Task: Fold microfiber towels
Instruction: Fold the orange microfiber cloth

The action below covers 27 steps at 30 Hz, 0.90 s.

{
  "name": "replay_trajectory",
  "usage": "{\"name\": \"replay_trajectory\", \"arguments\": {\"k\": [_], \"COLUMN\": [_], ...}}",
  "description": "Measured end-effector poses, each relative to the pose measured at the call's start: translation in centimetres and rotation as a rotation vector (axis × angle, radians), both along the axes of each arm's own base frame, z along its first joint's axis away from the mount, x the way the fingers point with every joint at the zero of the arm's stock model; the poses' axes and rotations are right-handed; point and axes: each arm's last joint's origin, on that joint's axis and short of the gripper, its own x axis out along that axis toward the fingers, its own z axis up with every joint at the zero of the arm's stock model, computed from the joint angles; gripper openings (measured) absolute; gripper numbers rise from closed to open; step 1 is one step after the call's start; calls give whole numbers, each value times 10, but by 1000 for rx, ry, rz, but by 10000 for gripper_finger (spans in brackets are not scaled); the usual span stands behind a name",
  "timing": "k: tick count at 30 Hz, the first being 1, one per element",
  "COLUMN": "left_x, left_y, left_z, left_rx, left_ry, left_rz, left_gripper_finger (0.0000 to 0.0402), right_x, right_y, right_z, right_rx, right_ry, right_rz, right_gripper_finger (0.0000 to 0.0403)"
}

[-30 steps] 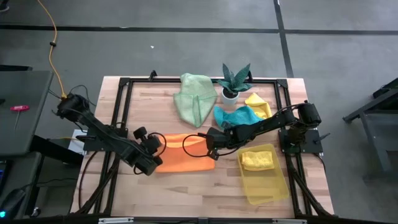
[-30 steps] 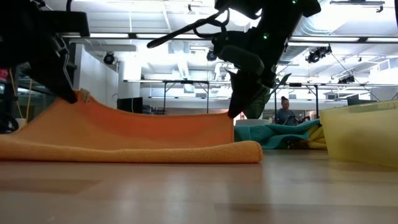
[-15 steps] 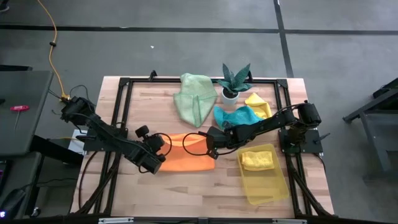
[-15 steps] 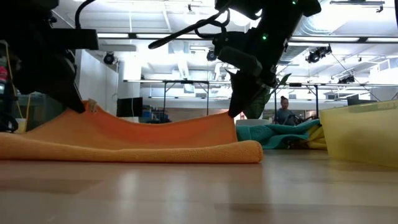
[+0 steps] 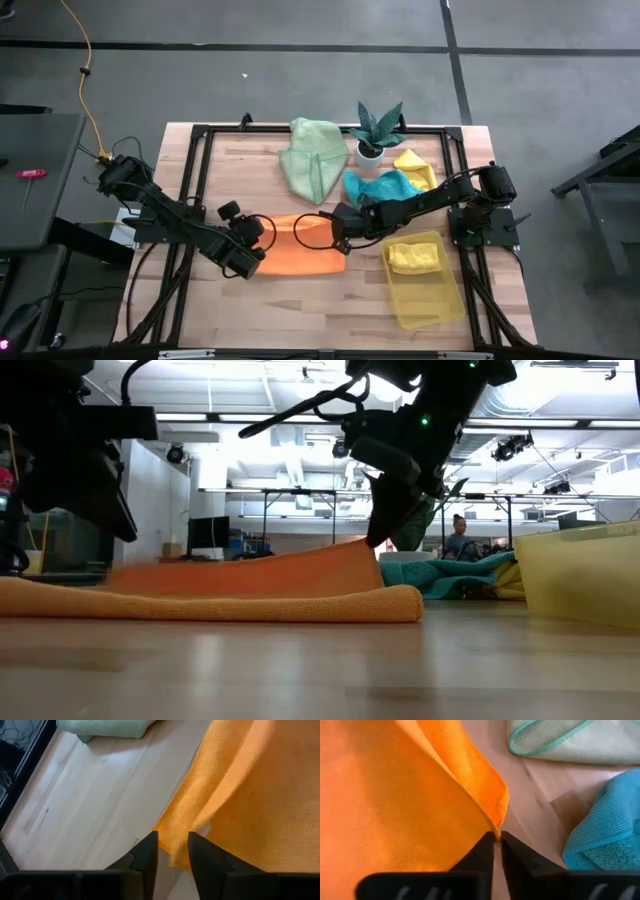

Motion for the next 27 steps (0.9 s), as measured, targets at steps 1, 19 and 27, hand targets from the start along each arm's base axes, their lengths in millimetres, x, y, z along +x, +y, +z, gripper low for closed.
{"name": "replay_trajectory", "arguments": {"k": [1,19,27], "left_x": [0,-22,-44], "left_y": [0,-14,-35], "left_z": [0,41,25], "left_rx": [2,269,47], "left_ry": [4,-192,-352], "left_rz": [-6,-125,-331], "left_gripper_finger": [110,155,145], "right_x": [0,-15,-18], "right_y": [0,-1,25], "right_z": [0,32,32], "right_rx": [-10,-273,-309], "right_ry": [-2,19,-9], "right_rz": [-2,118,183], "right_gripper_finger": [43,168,165]}}
